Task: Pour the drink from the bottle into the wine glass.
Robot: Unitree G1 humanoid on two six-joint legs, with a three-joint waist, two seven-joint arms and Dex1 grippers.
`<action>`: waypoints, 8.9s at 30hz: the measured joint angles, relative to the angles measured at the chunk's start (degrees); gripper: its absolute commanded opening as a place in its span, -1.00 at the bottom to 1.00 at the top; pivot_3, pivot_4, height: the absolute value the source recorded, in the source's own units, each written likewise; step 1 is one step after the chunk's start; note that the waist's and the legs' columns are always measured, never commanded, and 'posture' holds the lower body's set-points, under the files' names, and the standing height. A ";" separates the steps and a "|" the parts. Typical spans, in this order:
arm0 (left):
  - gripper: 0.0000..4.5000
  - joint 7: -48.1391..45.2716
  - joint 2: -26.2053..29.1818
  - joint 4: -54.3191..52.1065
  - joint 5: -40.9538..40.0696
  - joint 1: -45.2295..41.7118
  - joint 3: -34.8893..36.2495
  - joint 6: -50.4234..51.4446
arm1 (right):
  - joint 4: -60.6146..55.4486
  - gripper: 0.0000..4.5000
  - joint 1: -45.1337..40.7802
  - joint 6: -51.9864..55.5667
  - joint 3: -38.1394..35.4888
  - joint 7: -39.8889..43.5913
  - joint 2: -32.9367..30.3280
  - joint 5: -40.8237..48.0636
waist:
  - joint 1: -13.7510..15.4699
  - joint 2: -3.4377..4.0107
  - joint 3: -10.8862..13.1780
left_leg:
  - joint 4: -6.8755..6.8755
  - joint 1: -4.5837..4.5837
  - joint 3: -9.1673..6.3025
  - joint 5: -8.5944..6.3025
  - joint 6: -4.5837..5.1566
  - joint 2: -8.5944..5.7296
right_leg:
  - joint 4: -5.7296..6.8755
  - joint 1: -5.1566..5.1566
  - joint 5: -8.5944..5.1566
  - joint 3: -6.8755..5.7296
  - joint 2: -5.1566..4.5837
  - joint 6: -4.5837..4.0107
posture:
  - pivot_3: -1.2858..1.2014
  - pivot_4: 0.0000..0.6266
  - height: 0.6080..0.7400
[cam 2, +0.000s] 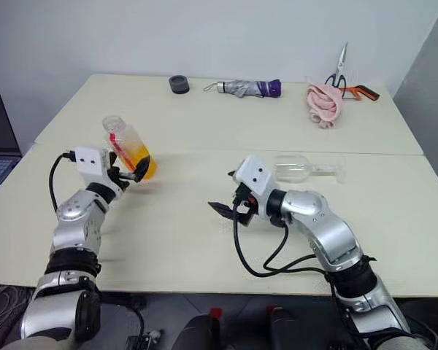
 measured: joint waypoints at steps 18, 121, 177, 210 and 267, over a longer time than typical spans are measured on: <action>0.99 -7.28 -0.12 -42.11 -6.34 26.29 -6.78 16.11 | -6.13 1.00 17.24 -13.52 -8.19 -10.18 -14.43 -19.85 | 0.39 -0.04 -0.02 | -0.01 0.15 0.08 0.03 -0.04 -0.05 | -0.03 0.12 -0.06 0.06 0.03 0.15 | 0.03 -0.52 1.00; 1.00 -23.12 11.82 -49.62 -16.89 12.86 -2.62 35.63 | 69.57 0.99 -13.10 -48.21 -16.46 -9.95 25.90 -11.01 | -1.38 0.01 0.00 | -0.14 0.15 0.14 0.05 -0.07 0.04 | 0.04 0.02 0.00 0.15 0.04 -0.02 | 0.03 -0.52 1.00; 1.00 0.04 3.92 -28.61 -5.84 14.78 2.68 20.93 | -6.85 0.99 12.24 -0.72 -9.89 12.11 -7.26 13.50 | -0.01 -0.04 0.00 | -0.09 0.09 0.04 0.05 -0.06 0.02 | -0.06 0.06 -0.02 0.03 0.06 0.02 | 0.03 -0.52 1.00; 1.00 -7.40 6.67 -1.00 -1.67 -6.28 0.20 11.54 | -9.81 0.99 7.66 0.99 -8.73 10.24 -6.38 15.81 | -0.02 -0.04 -0.01 | -0.08 0.08 0.01 0.05 -0.07 0.00 | -0.04 0.06 -0.01 -0.01 0.07 0.01 | 0.03 -0.52 1.00; -0.16 -6.21 -1.25 -13.15 11.96 -18.31 -17.87 8.92 | -10.07 1.00 4.27 -2.44 -13.04 -7.46 -1.83 9.35 | -0.01 -0.06 0.01 | -0.06 -0.02 -0.01 0.05 -0.07 -0.03 | -0.04 0.01 -0.01 0.00 0.10 0.00 | 0.03 -0.52 1.00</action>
